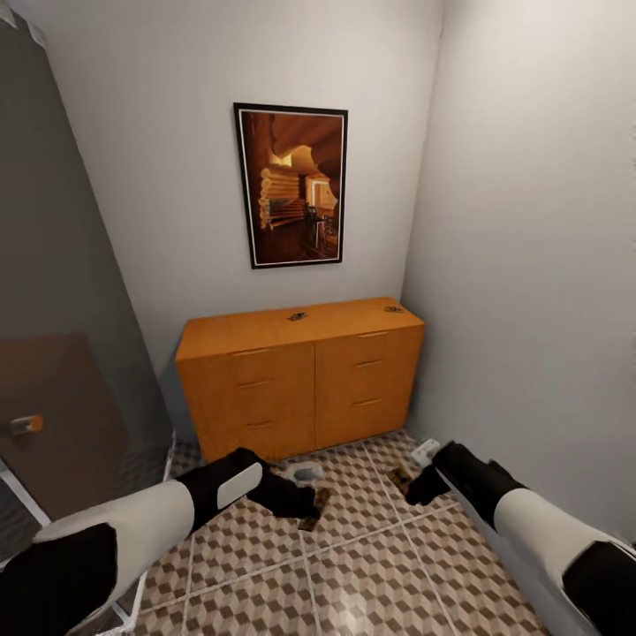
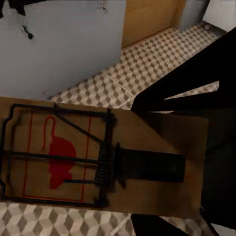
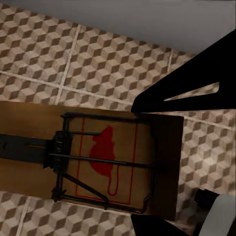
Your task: Take the four mousetraps from the cabinet in the bathroom and place them on the bathroom floor. Make sure all four end up on the same floor surface, and ensure that at least two of them are either under or directly next to the same bathroom sink.
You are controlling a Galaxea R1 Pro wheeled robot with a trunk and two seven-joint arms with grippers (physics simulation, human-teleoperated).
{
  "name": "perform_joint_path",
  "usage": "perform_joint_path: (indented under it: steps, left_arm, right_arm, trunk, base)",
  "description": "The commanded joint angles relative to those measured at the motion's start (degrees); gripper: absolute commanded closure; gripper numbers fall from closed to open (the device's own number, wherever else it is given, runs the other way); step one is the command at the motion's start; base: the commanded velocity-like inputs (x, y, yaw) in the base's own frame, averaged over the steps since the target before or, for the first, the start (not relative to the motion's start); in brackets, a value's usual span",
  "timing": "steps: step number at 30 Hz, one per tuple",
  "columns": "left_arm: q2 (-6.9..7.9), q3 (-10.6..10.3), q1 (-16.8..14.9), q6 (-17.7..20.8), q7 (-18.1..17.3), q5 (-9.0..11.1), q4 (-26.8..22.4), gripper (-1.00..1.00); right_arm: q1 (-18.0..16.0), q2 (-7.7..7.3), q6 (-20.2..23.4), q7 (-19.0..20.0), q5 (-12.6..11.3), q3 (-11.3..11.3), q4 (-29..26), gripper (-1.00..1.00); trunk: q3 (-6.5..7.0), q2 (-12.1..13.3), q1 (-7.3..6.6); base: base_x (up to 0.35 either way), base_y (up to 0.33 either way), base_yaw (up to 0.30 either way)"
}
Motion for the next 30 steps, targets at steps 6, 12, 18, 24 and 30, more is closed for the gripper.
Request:
perform_joint_path:
  steps: [6,12,18,24,30]
  left_arm:
    - [-0.81,-5.5,16.1,-16.2,0.1,0.3,12.4,1.0]
    - [-0.38,-5.9,25.3,-33.2,6.9,0.1,17.1,1.0]
    - [2.95,-5.9,30.7,-39.2,8.5,-1.5,18.8,1.0]
    - [3.13,-5.9,31.8,-39.3,8.4,-1.3,19.5,1.0]
    - [2.89,-5.8,32.0,-39.0,8.4,-1.2,19.3,1.0]
  right_arm:
    - [6.6,0.09,-10.3,-1.5,3.0,0.3,9.0,1.0]
    - [19.3,1.49,-30.7,-7.6,3.4,0.3,11.3,1.0]
    - [26.8,3.57,-38.7,-8.2,3.9,0.3,17.2,1.0]
    - [27.8,4.29,-45.6,-8.2,4.1,0.3,18.1,1.0]
    - [28.9,4.27,-47.1,-8.2,3.9,0.3,18.4,1.0]
  trunk:
    - [1.01,2.3,-1.32]
    - [2.09,4.7,-2.64]
    - [3.16,7.1,-3.96]
    - [3.16,7.1,-3.96]
    - [3.16,7.1,-3.96]
  base:
    - [-0.045,0.0,0.0]
    - [-0.002,0.0,0.0]
    - [0.0,0.0,0.0]
    - [0.0,0.0,0.0]
    - [0.0,0.0,0.0]
